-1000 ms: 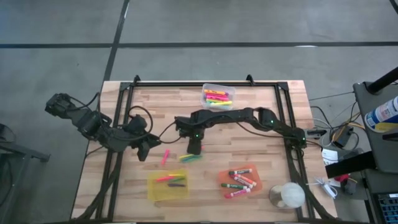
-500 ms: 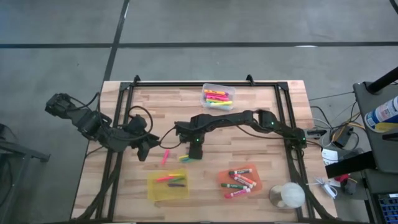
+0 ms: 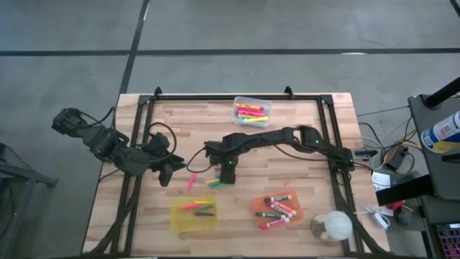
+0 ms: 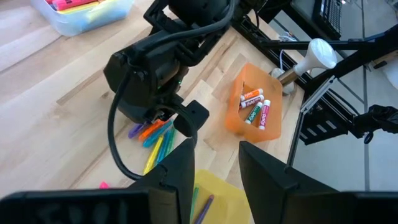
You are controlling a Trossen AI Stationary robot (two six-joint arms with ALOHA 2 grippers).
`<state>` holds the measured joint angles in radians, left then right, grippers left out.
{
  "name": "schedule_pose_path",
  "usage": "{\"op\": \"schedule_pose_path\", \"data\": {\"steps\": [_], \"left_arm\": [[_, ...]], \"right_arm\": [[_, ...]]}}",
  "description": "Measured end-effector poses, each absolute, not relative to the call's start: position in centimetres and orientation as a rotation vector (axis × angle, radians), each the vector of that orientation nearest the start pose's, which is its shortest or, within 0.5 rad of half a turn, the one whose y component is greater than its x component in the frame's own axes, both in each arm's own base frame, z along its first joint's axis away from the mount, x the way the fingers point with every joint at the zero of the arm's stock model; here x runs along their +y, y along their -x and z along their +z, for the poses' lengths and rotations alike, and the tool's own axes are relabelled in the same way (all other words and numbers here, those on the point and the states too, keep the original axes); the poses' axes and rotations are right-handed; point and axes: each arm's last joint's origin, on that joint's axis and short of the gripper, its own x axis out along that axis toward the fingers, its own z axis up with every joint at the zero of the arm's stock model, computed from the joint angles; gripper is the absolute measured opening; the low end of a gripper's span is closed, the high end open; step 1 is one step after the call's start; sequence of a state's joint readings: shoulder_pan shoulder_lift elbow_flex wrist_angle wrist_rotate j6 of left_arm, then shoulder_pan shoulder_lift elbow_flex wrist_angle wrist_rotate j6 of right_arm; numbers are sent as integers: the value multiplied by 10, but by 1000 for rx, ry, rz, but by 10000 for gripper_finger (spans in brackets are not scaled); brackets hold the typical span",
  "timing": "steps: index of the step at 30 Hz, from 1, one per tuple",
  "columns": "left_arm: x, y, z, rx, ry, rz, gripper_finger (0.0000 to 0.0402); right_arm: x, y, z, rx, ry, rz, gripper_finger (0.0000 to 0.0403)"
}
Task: Pick & Place Markers
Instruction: Put the purple pen into the yellow bin
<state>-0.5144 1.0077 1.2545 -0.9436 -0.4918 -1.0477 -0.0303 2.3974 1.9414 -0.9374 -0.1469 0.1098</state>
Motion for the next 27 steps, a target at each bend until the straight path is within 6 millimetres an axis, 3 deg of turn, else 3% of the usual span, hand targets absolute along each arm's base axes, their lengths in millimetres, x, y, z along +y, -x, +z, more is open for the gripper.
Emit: {"op": "schedule_pose_path", "data": {"steps": [11,21,27], "left_arm": [[-73,-158,385,548,675,290,119],[-73,-157,385,553,658,286,119],[-72,-155,382,584,618,299,119]], "right_arm": [[-11,-478,132,1387,-224,1,23],[-9,-491,168,1319,-209,-4,23],[14,-493,194,1307,-190,40,23]]}}
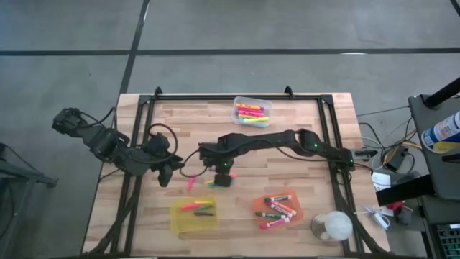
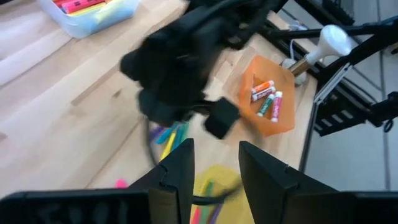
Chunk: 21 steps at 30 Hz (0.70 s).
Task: Pick & Place Markers
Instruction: Put the purple pen into the yellow bin
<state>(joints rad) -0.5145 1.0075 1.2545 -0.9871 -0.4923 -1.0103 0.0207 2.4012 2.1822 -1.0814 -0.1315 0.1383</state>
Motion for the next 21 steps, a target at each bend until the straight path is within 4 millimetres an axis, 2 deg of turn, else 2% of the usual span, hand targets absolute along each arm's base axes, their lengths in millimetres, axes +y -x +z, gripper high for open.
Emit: {"op": "schedule_pose_path", "data": {"steps": [4,9,17,21], "left_arm": [[-72,-155,382,587,587,296,119],[-71,-155,382,569,551,309,119],[-64,-146,388,508,537,335,119],[-61,-141,391,491,551,327,119]], "right_arm": [[42,-496,215,1243,-190,107,23],[84,-499,226,1150,-175,184,23],[132,-505,230,992,-209,230,23],[142,-505,223,974,-226,227,23]]}}
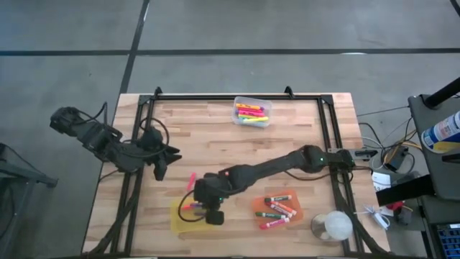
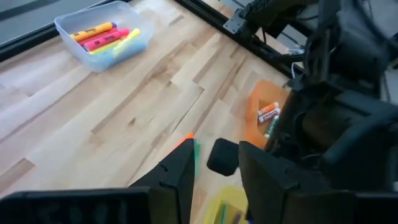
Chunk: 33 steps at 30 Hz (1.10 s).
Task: Pick & Place Markers
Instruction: Put the purple pen into the yellow bin, then put the orange pen into the yellow bin
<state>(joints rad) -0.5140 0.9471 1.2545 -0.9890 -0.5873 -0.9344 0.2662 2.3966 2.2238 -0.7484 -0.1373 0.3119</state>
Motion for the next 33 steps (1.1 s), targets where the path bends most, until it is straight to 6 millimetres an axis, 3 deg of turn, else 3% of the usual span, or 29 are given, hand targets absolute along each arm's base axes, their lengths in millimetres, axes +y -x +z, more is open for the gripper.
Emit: {"op": "schedule_pose_path", "data": {"steps": [8,21,33], "left_arm": [[-57,-134,395,469,568,318,119],[-57,-134,395,467,574,320,119],[-57,-134,395,467,574,320,119]], "right_arm": [[142,-501,206,1030,-276,181,31],[140,-502,206,1023,-279,142,159],[138,-500,210,1028,-279,142,166]]}}
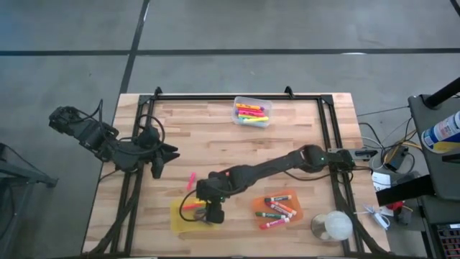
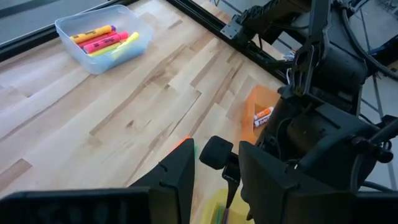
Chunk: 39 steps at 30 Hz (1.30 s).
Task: Pick & Place Markers
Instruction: Put the orange pen into the yellow bin
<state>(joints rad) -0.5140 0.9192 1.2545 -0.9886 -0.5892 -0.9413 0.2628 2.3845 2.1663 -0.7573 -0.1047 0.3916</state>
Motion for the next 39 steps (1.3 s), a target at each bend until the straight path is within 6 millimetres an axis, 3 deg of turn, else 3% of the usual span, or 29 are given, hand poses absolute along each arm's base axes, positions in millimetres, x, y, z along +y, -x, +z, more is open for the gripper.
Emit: {"op": "schedule_pose_path", "data": {"steps": [13,26,39], "left_arm": [[-57,-134,395,466,567,321,119],[-57,-134,395,460,565,330,119],[-57,-134,395,461,571,330,119]], "right_arm": [[113,-488,216,1194,-248,77,153],[69,-476,223,1315,-104,32,142],[25,-471,177,1431,-153,-40,136]]}}
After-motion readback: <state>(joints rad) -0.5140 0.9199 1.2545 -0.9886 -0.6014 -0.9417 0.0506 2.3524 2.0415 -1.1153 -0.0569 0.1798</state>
